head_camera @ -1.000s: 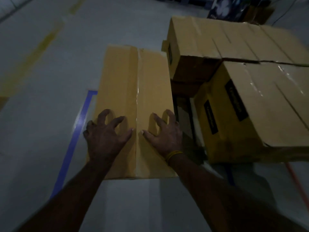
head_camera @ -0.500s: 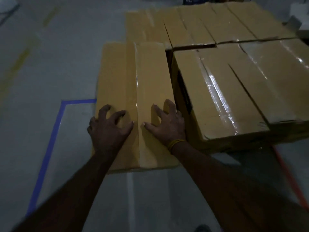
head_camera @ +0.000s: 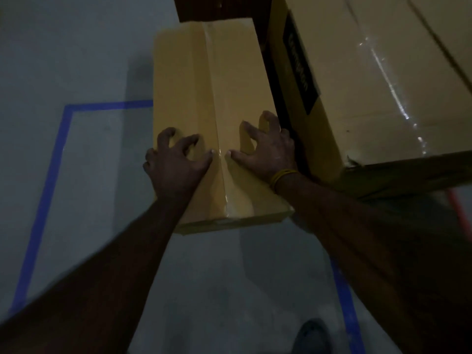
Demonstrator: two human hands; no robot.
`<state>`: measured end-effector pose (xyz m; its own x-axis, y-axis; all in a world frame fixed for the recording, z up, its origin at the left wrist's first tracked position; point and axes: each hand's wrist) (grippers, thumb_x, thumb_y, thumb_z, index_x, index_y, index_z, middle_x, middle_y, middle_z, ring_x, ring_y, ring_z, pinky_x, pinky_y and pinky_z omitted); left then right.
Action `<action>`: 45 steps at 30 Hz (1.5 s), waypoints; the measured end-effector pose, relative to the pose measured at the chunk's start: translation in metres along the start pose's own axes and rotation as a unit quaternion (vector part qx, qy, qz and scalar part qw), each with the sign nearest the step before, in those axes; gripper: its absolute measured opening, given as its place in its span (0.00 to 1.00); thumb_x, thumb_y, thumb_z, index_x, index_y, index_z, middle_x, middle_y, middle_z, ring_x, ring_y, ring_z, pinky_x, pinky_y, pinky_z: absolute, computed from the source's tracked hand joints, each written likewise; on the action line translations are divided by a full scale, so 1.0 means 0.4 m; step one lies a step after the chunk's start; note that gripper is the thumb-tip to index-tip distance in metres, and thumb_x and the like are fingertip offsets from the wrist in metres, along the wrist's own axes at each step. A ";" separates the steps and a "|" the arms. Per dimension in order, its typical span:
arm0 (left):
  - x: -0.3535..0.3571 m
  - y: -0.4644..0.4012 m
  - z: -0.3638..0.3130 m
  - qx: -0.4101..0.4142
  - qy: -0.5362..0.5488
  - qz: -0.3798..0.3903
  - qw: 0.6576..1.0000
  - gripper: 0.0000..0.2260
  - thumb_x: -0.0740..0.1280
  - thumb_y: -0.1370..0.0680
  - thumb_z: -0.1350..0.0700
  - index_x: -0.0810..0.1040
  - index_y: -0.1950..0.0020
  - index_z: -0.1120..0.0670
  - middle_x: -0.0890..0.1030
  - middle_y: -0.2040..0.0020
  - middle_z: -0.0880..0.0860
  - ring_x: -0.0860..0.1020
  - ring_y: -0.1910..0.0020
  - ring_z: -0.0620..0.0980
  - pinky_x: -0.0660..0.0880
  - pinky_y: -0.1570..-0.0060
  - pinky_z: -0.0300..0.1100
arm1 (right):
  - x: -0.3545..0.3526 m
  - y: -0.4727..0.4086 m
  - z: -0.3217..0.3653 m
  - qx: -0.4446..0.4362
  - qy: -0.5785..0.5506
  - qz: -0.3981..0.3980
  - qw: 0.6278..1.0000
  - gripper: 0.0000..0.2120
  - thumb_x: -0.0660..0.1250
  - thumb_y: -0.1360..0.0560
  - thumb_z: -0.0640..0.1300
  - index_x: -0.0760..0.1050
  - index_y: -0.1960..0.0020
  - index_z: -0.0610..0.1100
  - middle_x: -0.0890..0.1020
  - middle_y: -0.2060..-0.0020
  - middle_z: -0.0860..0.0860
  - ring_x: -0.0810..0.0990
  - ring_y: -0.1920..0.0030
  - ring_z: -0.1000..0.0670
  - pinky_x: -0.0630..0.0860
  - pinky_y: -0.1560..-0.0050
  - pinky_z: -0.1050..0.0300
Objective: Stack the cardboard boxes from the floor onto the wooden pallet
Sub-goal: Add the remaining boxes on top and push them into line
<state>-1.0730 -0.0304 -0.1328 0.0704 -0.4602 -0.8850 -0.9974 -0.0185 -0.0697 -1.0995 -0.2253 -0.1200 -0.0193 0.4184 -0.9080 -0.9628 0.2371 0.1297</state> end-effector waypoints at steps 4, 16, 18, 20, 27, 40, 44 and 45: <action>0.092 -0.033 0.036 -0.002 0.009 0.004 1.000 0.25 0.69 0.30 0.31 0.79 0.36 0.39 0.67 0.27 0.48 0.69 0.33 0.62 0.65 0.34 0.59 | 0.084 -0.051 -0.036 -0.002 -0.040 0.006 0.999 0.38 0.69 0.28 0.66 0.64 0.23 0.56 0.50 0.21 0.47 0.59 0.25 0.37 0.60 0.26 0.45; 0.320 -0.153 0.052 0.000 0.026 0.080 0.996 0.28 0.69 0.31 0.31 0.75 0.33 0.37 0.61 0.22 0.47 0.61 0.27 0.65 0.60 0.30 0.63 | 0.211 -0.198 -0.129 -0.011 0.066 0.037 0.997 0.38 0.64 0.26 0.68 0.59 0.21 0.55 0.45 0.19 0.46 0.45 0.20 0.40 0.48 0.22 0.40; 0.341 -0.174 0.059 0.017 0.013 0.123 0.992 0.29 0.69 0.30 0.32 0.71 0.30 0.35 0.55 0.19 0.47 0.51 0.23 0.68 0.52 0.28 0.67 | 0.245 -0.209 -0.131 -0.038 0.113 0.095 0.988 0.41 0.59 0.24 0.68 0.49 0.18 0.53 0.41 0.19 0.45 0.39 0.20 0.41 0.42 0.22 0.40; 0.344 -0.200 0.071 0.042 -0.001 0.152 0.987 0.30 0.69 0.29 0.32 0.69 0.28 0.35 0.52 0.18 0.47 0.46 0.23 0.70 0.49 0.29 0.69 | 0.273 -0.214 -0.134 -0.042 0.121 0.117 0.985 0.42 0.56 0.23 0.68 0.41 0.18 0.53 0.37 0.20 0.45 0.36 0.20 0.41 0.38 0.22 0.40; 0.285 -0.245 0.061 0.066 -0.114 0.288 0.949 0.36 0.66 0.26 0.32 0.55 0.22 0.36 0.44 0.18 0.50 0.40 0.23 0.72 0.51 0.29 0.73 | 0.247 -0.230 -0.113 -0.014 0.122 0.173 0.977 0.46 0.60 0.24 0.70 0.39 0.18 0.55 0.36 0.20 0.47 0.35 0.20 0.42 0.40 0.23 0.39; -0.019 -0.074 0.346 0.053 -0.143 0.235 0.960 0.38 0.65 0.22 0.37 0.50 0.19 0.46 0.46 0.18 0.58 0.48 0.21 0.65 0.57 0.27 0.64 | 0.256 -0.044 0.239 -0.115 0.139 0.175 0.968 0.37 0.57 0.19 0.63 0.43 0.18 0.53 0.41 0.19 0.46 0.42 0.20 0.38 0.43 0.25 0.28; -0.182 -0.046 0.523 0.022 -0.138 0.218 0.966 0.39 0.65 0.22 0.38 0.48 0.18 0.46 0.45 0.18 0.58 0.49 0.21 0.65 0.57 0.26 0.63 | 0.305 0.013 0.463 -0.141 0.141 0.167 0.966 0.37 0.55 0.20 0.65 0.41 0.18 0.55 0.42 0.19 0.46 0.42 0.20 0.39 0.43 0.25 0.27; -0.229 -0.039 0.570 0.013 -0.134 0.215 0.967 0.39 0.65 0.22 0.38 0.48 0.18 0.46 0.45 0.18 0.58 0.49 0.21 0.65 0.57 0.26 0.62 | 0.320 0.030 0.531 -0.148 0.143 0.164 0.965 0.38 0.55 0.20 0.66 0.41 0.18 0.55 0.42 0.19 0.47 0.42 0.20 0.39 0.43 0.26 0.28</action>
<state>-1.0603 0.2146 -0.1555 -0.3453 -0.1742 -0.9222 -0.9350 0.1480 0.3222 -1.0562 0.0171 -0.1500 -0.3690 0.1587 -0.9158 -0.9262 -0.1448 0.3482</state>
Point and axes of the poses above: each hand's wrist, its own y-axis away from the middle knuckle, its own x-axis out of the palm, z = x × y
